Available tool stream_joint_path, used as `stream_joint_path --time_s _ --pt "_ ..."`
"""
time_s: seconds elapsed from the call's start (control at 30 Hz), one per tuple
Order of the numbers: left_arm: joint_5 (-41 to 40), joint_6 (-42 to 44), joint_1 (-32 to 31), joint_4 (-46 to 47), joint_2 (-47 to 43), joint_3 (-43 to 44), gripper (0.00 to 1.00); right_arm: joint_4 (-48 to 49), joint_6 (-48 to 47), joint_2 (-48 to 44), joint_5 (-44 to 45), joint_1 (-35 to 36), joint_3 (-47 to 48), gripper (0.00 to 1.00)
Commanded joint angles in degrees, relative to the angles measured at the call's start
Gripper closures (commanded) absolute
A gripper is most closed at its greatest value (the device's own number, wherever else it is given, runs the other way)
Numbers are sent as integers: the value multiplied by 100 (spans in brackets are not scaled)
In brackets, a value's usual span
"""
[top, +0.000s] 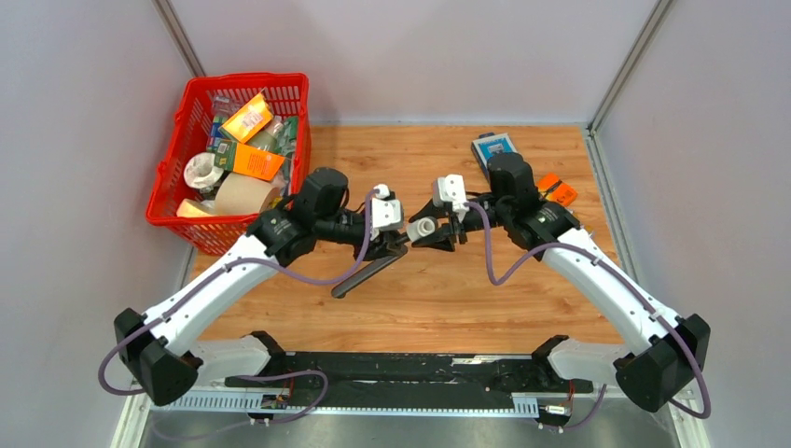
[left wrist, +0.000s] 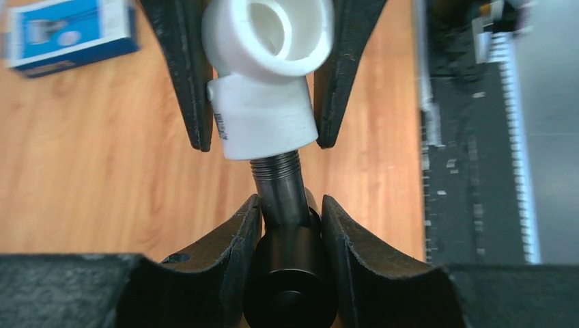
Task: Install the water faucets
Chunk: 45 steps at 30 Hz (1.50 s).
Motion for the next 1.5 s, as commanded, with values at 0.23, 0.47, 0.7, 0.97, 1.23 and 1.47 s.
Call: stream_joint_path --time_s 0.23,0.47,0.7,0.97,1.23,1.47 --pt "-6252 1445 -1897 4774 -1612 -2517 100 298 5656 1117 2108 -88 1128 100" --pt "-8139 3862 -3058 7933 -762 -3625 100 272 7418 1803 2266 -168 1110 100" --pt "-7895 3366 -3138 7507 -847 -3583 100 342 7007 1550 2153 -405 1295 73" --pt "-4463 525 -1522 4052 -1559 -2405 100 588 4662 487 2222 -546 1085 27" --pt "-1975 76 -607 2022 -1104 -1280 100 1089 2412 -779 1390 -554 145 0" --pt "961 -355 377 1405 -304 -550 100 1335 977 -1649 123 -537 -884 0"
